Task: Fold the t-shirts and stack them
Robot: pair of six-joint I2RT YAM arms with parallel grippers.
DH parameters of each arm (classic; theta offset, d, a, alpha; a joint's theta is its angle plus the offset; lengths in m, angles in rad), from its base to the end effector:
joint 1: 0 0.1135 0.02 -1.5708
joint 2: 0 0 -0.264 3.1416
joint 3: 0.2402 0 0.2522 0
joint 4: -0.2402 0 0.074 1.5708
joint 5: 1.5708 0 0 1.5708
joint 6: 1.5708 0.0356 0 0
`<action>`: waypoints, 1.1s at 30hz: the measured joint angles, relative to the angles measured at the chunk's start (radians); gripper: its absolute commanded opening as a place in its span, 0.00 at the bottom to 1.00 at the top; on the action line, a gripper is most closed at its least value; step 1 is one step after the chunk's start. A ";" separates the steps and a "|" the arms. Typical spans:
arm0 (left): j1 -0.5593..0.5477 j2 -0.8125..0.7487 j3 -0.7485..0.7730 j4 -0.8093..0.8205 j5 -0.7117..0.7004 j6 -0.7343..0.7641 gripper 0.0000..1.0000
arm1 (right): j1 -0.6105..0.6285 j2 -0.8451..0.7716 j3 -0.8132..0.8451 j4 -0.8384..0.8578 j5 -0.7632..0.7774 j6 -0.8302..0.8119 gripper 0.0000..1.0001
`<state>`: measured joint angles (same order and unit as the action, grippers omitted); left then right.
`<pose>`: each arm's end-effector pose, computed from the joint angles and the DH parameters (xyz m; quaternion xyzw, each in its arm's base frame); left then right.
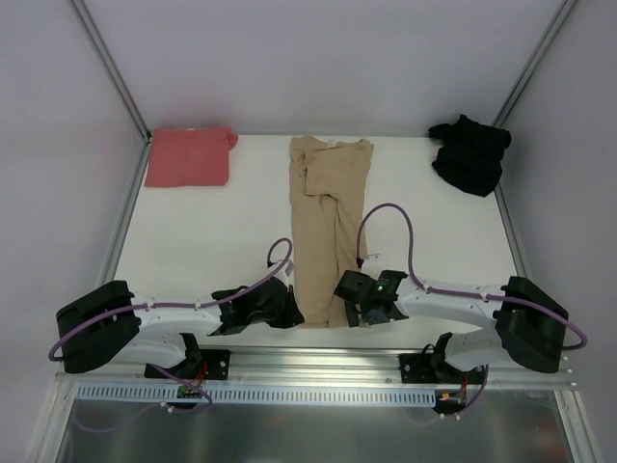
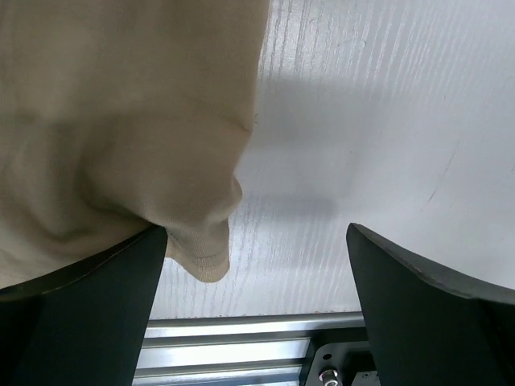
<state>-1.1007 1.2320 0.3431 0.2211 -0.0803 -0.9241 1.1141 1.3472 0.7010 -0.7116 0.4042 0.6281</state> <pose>0.1018 -0.1941 0.1423 0.0618 0.8971 -0.3506 0.2616 0.1077 0.1874 0.1670 -0.2137 0.9506 -0.0489 0.2198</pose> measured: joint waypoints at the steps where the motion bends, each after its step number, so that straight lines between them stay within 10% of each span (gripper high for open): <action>1: 0.000 0.004 0.000 0.001 0.000 0.000 0.00 | 0.000 -0.002 -0.002 0.000 0.000 0.000 0.99; 5: 0.000 0.014 0.008 0.002 0.001 0.001 0.06 | 0.000 -0.044 -0.036 0.016 0.003 0.003 1.00; 6: 0.000 0.016 0.010 0.002 0.002 0.002 0.17 | 0.000 -0.062 -0.051 0.021 0.004 0.005 0.99; 7: 0.000 0.018 0.011 0.001 0.002 0.005 0.49 | 0.000 -0.084 -0.066 0.032 0.003 0.006 0.99; 11: -0.006 -0.008 0.031 0.035 0.020 0.013 0.99 | 0.000 -0.256 -0.156 0.069 0.005 0.008 1.00; 19: -0.006 -0.186 -0.010 -0.027 0.011 0.035 0.99 | -0.010 -0.661 -0.225 0.083 0.042 0.006 0.99; 33: -0.006 -0.253 -0.111 0.003 -0.003 0.042 0.99 | -0.011 -0.660 -0.381 0.116 0.031 0.083 0.99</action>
<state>-1.1069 0.9794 0.2321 0.2245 -0.0834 -0.8818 1.1027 0.6868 0.3202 -0.5961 0.4355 0.7109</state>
